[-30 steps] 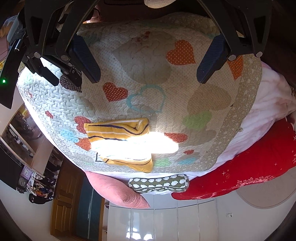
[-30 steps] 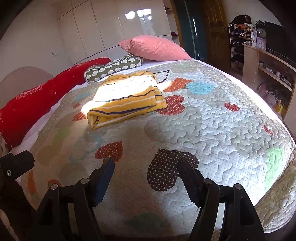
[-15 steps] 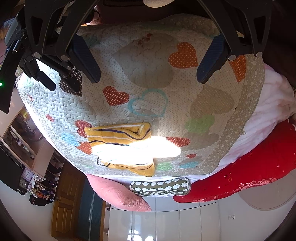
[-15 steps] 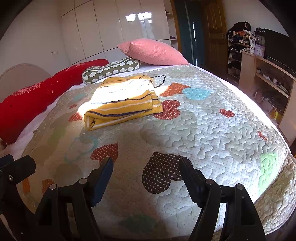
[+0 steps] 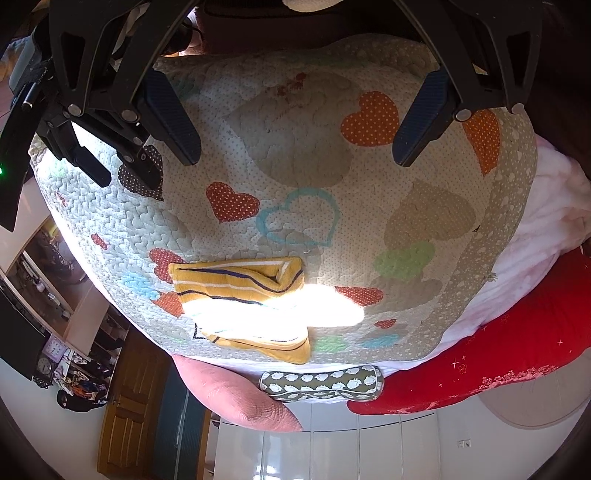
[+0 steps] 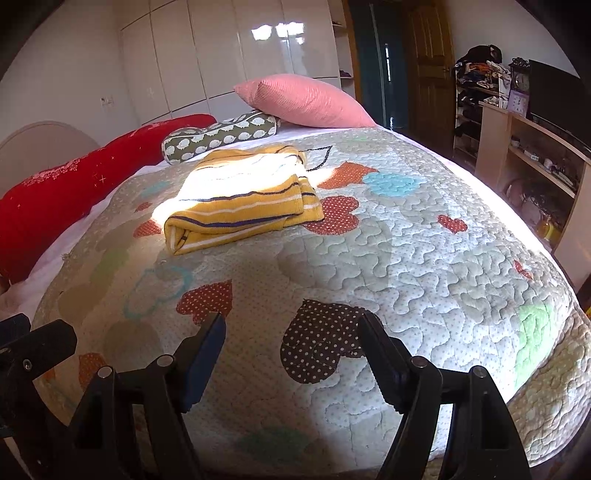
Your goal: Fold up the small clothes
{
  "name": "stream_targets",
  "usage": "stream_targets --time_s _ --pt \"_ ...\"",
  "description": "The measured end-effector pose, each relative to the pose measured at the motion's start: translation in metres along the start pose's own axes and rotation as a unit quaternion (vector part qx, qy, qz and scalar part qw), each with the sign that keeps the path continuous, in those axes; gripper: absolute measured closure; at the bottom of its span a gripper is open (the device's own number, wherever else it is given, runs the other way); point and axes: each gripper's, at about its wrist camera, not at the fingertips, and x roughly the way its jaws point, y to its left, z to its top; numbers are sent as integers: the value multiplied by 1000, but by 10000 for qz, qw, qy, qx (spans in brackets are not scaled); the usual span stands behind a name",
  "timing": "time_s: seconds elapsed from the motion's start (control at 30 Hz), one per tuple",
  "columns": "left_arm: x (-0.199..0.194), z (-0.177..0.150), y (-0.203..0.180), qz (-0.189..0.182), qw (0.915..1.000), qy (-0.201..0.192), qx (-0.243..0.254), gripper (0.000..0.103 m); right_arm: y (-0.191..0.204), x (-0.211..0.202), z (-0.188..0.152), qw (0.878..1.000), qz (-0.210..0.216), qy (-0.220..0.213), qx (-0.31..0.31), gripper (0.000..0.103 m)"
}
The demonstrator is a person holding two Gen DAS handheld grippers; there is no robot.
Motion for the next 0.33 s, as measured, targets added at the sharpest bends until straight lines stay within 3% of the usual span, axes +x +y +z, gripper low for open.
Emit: stream_targets --time_s 0.33 --pt "5 -2 0 -16 10000 87 -37 0 2 3 -1 10000 -3 77 -36 25"
